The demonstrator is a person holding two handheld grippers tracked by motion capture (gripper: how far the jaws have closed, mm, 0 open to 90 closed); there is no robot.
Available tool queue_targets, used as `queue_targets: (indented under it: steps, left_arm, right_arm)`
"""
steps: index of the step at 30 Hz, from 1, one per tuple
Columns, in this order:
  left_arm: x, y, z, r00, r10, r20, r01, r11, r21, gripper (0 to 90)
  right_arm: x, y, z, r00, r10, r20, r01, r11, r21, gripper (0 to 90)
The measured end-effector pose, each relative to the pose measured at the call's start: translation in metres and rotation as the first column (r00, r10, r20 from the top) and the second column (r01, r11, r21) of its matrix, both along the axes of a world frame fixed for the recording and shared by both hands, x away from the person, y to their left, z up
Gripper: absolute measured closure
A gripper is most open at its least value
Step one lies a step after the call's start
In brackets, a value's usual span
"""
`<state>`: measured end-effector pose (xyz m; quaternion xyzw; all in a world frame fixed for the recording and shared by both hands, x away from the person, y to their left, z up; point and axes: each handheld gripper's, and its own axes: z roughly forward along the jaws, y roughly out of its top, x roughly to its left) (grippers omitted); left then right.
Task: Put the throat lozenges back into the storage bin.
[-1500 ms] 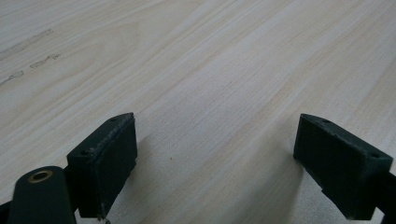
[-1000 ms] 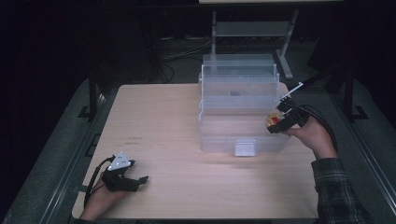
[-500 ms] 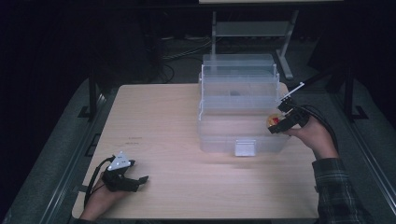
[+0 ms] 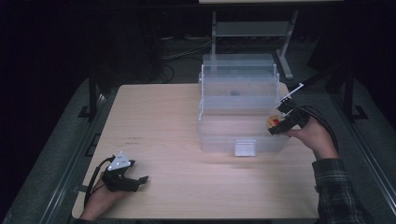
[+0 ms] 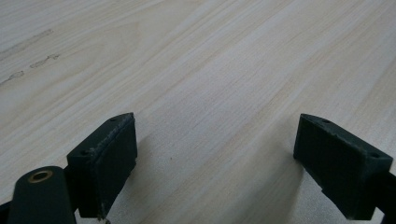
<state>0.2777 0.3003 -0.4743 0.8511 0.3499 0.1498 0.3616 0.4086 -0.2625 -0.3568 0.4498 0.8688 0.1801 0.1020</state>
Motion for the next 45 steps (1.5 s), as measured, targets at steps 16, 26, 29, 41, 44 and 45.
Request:
queue_targets:
  steps: [16,26,29,41,44,45]
  left_arm:
    - [0.000,0.000,0.000,1.0000,0.000,0.000,0.000,1.0000,0.000,12.5]
    - [0.000,0.000,0.000,1.0000,0.000,0.000,0.000,1.0000,0.000,12.5]
    - [0.000,0.000,0.000,1.0000,-0.001,0.001,0.001,1.0000,0.001,12.5]
    - [0.000,0.000,0.000,1.0000,-0.001,0.000,0.001,1.0000,0.001,12.5]
    - [0.000,0.000,0.000,1.0000,-0.001,0.001,0.001,1.0000,0.001,12.5]
    - [0.000,0.000,0.000,1.0000,-0.001,0.000,0.001,1.0000,0.000,12.5]
  right_arm:
    - [-0.004,-0.002,0.006,0.9999,-0.006,0.015,0.006,1.000,0.018,18.7]
    - [-0.018,-0.003,0.018,0.9984,0.004,0.057,-0.006,0.999,0.045,18.8]
    - [-0.026,-0.004,0.021,0.9969,0.006,0.079,-0.010,0.998,0.059,18.8]
    - [-0.048,-0.009,0.019,0.9926,0.008,0.121,-0.019,0.996,0.089,18.6]
    - [-0.056,-0.010,0.017,0.9918,0.012,0.127,-0.024,0.996,0.090,18.6]
    - [-0.058,-0.010,0.017,0.9919,0.012,0.126,-0.024,0.995,0.093,18.6]
